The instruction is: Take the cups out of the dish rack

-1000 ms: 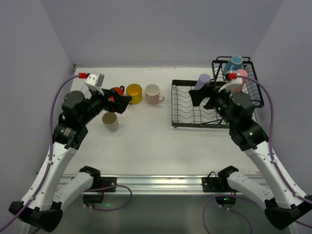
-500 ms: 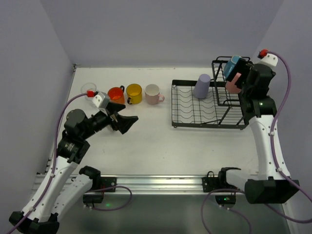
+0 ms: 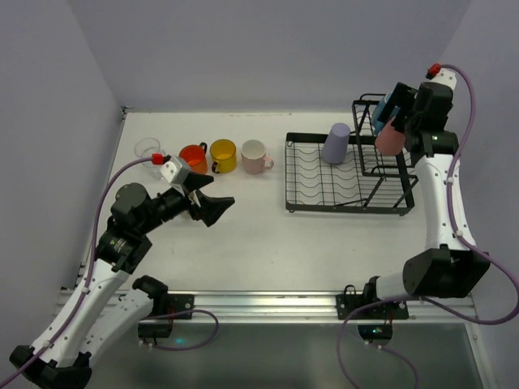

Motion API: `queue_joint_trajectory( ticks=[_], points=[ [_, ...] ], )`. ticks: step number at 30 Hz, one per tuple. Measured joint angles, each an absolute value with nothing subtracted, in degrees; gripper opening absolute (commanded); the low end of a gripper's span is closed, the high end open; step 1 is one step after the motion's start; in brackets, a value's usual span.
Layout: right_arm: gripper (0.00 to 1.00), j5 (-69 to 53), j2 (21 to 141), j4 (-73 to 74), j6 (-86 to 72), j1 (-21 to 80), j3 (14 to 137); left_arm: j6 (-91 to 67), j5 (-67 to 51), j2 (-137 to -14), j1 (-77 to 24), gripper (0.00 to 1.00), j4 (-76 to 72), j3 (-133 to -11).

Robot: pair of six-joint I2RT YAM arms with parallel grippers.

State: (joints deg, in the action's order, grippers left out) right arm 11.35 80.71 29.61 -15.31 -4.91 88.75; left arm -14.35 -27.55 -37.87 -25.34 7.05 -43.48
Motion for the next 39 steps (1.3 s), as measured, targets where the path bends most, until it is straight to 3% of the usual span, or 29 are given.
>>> queue_joint_trajectory(
  ticks=[12, 13, 15, 20, 30, 35, 39],
  points=[
    [0.76, 13.0, 87.1, 29.9, -14.9, -5.0, 88.7, -13.9, -26.5, -38.2, -25.6, 1.0, 7.4, -43.5],
    [0.72, 13.4, 87.2, 29.9, -14.9, -5.0, 88.6, -13.9, -26.5, -38.2, -25.6, 1.0, 7.4, -43.5],
    [0.54, 14.1, 87.1, 29.7, -14.8, -5.0, 88.2, -13.9, -26.5, -38.5, -25.6, 1.0, 7.4, -43.5],
    [0.32, 15.5, 84.8, 27.0, -15.4, -4.9, 85.2, -13.9, -26.5, -39.0, -25.6, 1.0, 7.4, -43.5],
    [0.28, 9.8, 63.0, 23.0, -19.0, -4.9, 74.1, -16.1, -27.8, -43.5, -25.6, 1.0, 6.7, -44.0],
    [0.27, -3.5, 52.0, 14.8, -25.5, -2.9, 67.3, -21.5, -31.4, -46.4, -25.6, 1.0, 1.3, -44.3],
    [0.27, -15.7, 49.4, 2.7, -34.1, 4.4, 59.2, -29.5, -35.7, -50.1, -25.7, 0.98, -7.6, -44.3]
  ],
)
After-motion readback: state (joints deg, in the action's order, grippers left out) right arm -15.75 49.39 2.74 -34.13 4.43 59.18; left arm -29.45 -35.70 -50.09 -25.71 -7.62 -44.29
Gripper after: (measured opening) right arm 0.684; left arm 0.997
